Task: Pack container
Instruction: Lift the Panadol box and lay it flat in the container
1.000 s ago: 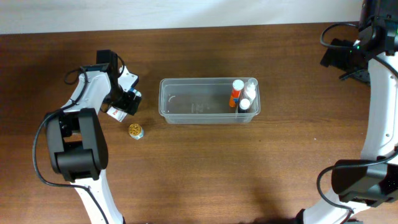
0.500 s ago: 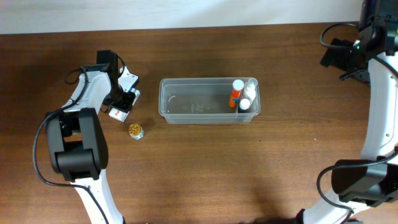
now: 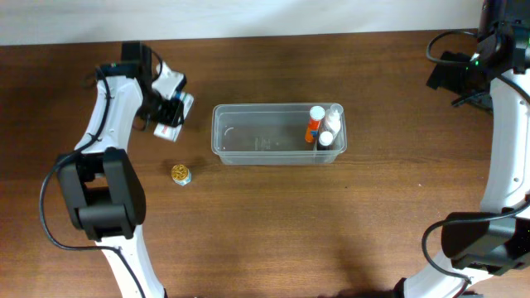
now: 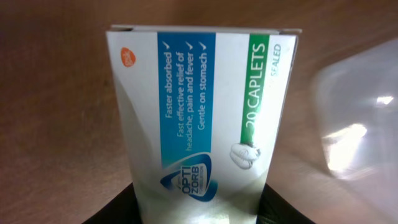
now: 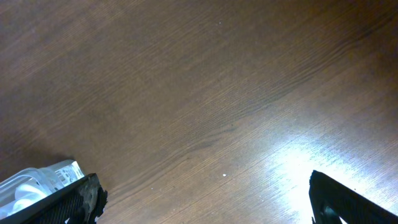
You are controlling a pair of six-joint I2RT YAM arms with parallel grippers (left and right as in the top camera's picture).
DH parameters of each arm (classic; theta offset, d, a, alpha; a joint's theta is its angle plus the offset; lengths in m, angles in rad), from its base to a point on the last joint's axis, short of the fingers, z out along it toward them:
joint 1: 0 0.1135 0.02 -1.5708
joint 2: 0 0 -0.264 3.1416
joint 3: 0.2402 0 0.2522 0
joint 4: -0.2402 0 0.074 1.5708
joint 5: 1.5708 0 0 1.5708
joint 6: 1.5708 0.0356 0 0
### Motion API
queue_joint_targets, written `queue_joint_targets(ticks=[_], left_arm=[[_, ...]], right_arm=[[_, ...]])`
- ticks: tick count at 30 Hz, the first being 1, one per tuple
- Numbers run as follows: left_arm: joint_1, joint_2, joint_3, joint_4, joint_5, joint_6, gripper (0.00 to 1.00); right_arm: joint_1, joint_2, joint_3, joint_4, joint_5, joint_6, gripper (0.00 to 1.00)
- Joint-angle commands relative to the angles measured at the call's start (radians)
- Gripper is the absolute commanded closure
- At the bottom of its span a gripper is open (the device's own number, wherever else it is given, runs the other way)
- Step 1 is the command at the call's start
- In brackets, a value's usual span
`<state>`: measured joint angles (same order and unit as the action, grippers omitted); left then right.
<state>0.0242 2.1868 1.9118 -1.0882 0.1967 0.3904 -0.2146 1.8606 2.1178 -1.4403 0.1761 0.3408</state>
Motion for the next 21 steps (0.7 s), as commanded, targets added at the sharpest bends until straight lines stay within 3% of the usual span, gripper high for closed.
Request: queue_joint_targets(ticks=[1,11,21], left_arm=[[-0.033,0.006,0.117,-0.062,0.077,-0.011,0.53],[-0.215,0.005,0.384,-0.300,0.063,0.211,0.51],[-0.415,0.024,0.377,-0.288,-0.035,0.368,0.47]], right_arm=[[-0.003,-0.008,0.013,0.000,0.013,0.012,0.02],[-0.003,-0.008,0.013,0.000,0.013,0.012,0.02],[-0.003,-0.008,0.013,0.000,0.013,0.012,0.02]])
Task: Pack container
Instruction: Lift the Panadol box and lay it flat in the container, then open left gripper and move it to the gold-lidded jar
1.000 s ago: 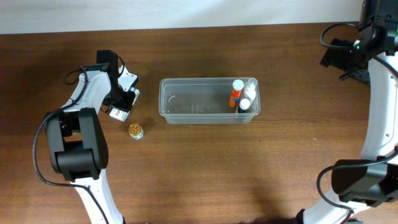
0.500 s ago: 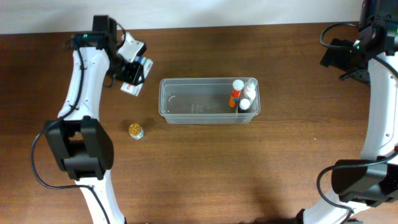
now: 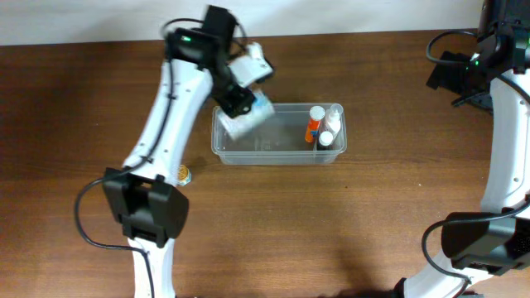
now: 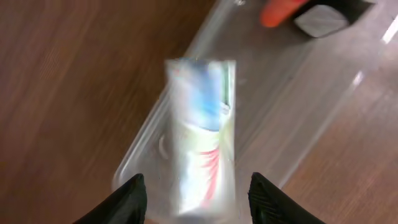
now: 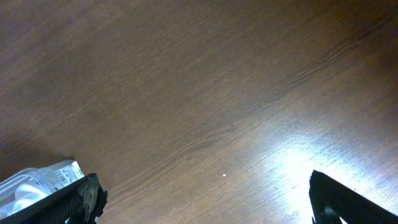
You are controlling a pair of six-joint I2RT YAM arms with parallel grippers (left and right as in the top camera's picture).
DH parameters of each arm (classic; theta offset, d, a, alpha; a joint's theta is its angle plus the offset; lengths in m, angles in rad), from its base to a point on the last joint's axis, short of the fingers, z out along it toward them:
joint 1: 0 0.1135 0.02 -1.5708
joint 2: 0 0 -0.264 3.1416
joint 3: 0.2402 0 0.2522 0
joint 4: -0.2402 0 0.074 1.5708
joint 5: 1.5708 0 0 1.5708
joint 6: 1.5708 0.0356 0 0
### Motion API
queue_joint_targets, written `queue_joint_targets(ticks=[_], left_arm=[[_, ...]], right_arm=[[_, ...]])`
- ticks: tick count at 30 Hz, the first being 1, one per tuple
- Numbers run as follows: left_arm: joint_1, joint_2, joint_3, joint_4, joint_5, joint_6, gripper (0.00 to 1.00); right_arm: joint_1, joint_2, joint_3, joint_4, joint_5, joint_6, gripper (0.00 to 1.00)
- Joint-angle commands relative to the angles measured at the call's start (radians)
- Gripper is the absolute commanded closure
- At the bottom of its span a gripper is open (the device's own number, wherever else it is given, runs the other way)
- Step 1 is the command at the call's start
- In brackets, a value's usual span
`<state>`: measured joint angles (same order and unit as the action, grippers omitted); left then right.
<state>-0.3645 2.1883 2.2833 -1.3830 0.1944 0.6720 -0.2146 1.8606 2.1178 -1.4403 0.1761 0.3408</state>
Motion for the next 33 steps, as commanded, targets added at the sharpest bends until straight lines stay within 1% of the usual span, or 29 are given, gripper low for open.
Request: queue_joint_targets(ticks=[1,4,12,18,21,26,32,33], left_arm=[[-0.039,0.027,0.005,0.014,-0.048,0.086,0.47],[-0.071,0.054,0.005,0.029,-0.104,0.086,0.47],[-0.089,0.101,0.005,0.051,-0.117,0.082,0.47],[-0.082,0.100,0.010,0.069,-0.118,0.050,0.46],[-0.082,0.095,0.010,0.071,-0.137,0.009,0.46],[-0.080,0.090,0.019,0.072,-0.182,-0.119,0.46],[-0.058,0.056,0.085,0.037,-0.248,-0.382,0.47],[-0.047,0.042,0.098,0.025,-0.248,-0.430,0.45]], right_arm=[[-0.003,-0.008,0.013,0.000,0.013,0.012,0.02],[-0.003,-0.008,0.013,0.000,0.013,0.012,0.02],[-0.003,-0.008,0.013,0.000,0.013,0.012,0.02],[-0.003,-0.008,0.013,0.000,0.013,0.012,0.02],[-0.003,-0.008,0.013,0.000,0.013,0.012,0.02],[-0.003,-0.008,0.013,0.000,0.013,0.012,0.02],[-0.003,-0.008,0.013,0.000,0.013,0.012,0.02],[-0.003,-0.008,0.013,0.000,0.013,0.012,0.01]])
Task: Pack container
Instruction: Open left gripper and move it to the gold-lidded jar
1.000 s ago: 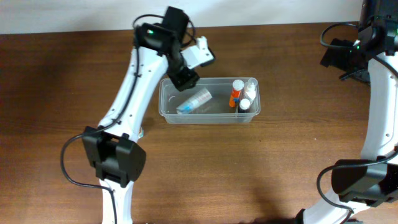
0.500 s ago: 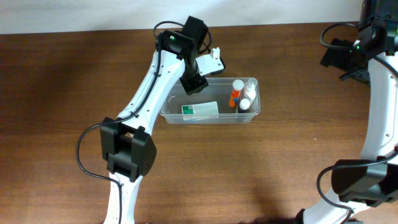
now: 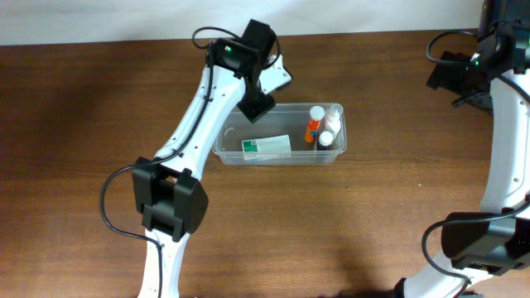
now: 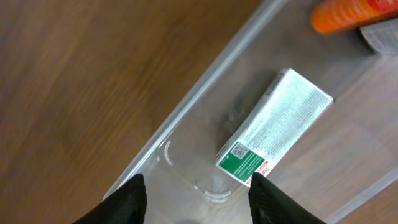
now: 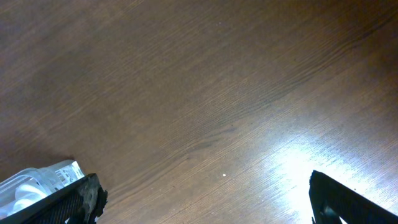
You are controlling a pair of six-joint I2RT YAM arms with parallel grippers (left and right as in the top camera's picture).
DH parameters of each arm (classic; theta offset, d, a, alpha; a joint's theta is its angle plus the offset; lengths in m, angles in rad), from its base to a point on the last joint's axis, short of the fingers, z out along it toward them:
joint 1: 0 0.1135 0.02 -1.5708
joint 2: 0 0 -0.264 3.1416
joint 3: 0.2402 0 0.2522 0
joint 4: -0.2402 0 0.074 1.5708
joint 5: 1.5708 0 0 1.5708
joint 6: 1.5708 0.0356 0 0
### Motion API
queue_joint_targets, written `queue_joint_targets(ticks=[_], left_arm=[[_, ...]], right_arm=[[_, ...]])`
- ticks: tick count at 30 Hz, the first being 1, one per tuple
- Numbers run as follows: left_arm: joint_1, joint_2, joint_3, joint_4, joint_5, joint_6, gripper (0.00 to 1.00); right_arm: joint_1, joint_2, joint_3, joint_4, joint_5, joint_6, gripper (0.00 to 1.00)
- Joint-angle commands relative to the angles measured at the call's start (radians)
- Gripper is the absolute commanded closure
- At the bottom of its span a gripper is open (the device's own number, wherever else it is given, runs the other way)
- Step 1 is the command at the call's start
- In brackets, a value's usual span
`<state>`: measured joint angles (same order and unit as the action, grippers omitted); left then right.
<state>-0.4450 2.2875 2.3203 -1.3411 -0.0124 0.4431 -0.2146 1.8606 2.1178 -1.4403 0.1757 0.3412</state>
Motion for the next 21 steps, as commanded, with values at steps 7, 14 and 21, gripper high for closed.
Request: queue_joint_targets(ticks=[7,14,21], left_arm=[[0.174,-0.170,0.078,-0.119,-0.041,-0.446,0.38],[0.310,-0.180,0.043,-0.306,-0.037,-0.475,0.37],[0.343,-0.180,-0.043,-0.333,-0.036,-0.498,0.37]], right_arm=[[-0.003,-0.008,0.013,0.000,0.013,0.012,0.02],[-0.003,-0.008,0.013,0.000,0.013,0.012,0.02],[-0.003,-0.008,0.013,0.000,0.013,0.012,0.02]])
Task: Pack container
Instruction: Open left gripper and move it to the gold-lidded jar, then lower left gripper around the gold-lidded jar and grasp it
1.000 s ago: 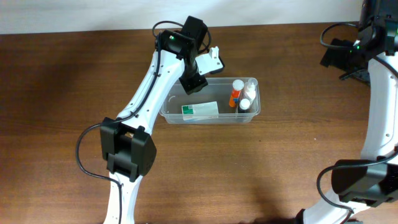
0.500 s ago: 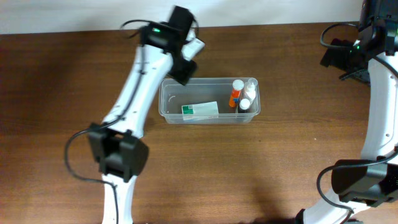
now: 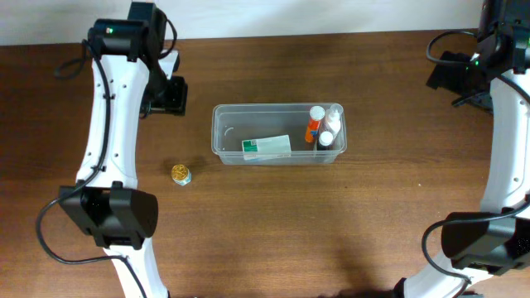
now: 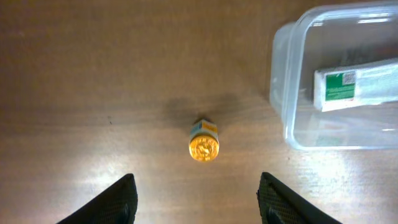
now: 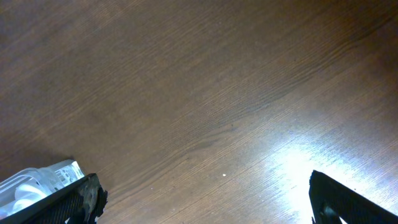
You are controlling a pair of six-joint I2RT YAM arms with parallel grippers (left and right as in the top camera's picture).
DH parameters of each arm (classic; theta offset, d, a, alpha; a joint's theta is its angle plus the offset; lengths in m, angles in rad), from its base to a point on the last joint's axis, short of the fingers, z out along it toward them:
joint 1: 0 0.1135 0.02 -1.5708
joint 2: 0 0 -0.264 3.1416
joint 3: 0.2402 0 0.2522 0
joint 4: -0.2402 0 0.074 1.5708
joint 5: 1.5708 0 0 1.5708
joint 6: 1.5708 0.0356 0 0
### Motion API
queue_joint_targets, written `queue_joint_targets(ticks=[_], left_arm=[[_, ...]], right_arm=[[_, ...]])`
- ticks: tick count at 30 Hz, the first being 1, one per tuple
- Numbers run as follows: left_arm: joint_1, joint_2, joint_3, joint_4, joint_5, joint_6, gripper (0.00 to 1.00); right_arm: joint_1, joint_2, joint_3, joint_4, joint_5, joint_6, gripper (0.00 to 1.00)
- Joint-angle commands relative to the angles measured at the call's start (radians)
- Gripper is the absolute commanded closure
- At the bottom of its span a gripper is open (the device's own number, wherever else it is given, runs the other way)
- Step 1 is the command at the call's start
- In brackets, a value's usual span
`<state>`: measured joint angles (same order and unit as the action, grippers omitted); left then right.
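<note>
A clear plastic container (image 3: 278, 156) sits mid-table. Inside it lie a white and green caplet box (image 3: 267, 146), an orange bottle (image 3: 313, 124) and white bottles (image 3: 329, 131) at its right end. A small yellow-capped bottle (image 3: 180, 174) stands on the table left of the container; the left wrist view shows that small bottle (image 4: 204, 142) ahead of the fingers, with the container (image 4: 292, 118) and the box (image 4: 357, 86) to the right. My left gripper (image 3: 170, 96) is open and empty at the far left. My right gripper (image 5: 202, 199) is open over bare wood at the far right.
The brown wooden table (image 3: 331, 223) runs to a pale wall along the far edge. A corner of the container's white bottles (image 5: 37, 180) shows at the lower left of the right wrist view.
My left gripper has moved from over the container's far side to the far left of the table, and now looks down on the yellow-capped bottle. The caplet box stays in the container. Right arm unchanged.
My left gripper held the caplet box at the left of the table. Then it carried the box over the container's left end. Later the box lay inside the container and the gripper was open above it. Now the gripper is back at the left, empty.
</note>
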<state>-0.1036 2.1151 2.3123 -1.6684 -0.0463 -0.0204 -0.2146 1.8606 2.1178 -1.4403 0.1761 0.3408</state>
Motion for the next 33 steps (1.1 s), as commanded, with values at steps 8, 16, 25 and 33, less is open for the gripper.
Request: queue_joint_targets(ticks=[8,16,25,33], left_arm=[[-0.008,-0.012,-0.129,0.000,-0.002,-0.070,0.37],[-0.043,-0.112,-0.331,0.097,-0.003,-0.098,0.36],[-0.044,-0.210,-0.652,0.315,0.032,-0.126,0.33],[-0.044,-0.210,-0.845,0.488,0.034,-0.175,0.33]], right_arm=[[-0.003,-0.008,0.013,0.000,0.013,0.012,0.02],[-0.003,-0.008,0.013,0.000,0.013,0.012,0.02],[-0.003,-0.008,0.013,0.000,0.013,0.012,0.02],[-0.003,-0.008,0.013,0.000,0.013,0.012,0.02]])
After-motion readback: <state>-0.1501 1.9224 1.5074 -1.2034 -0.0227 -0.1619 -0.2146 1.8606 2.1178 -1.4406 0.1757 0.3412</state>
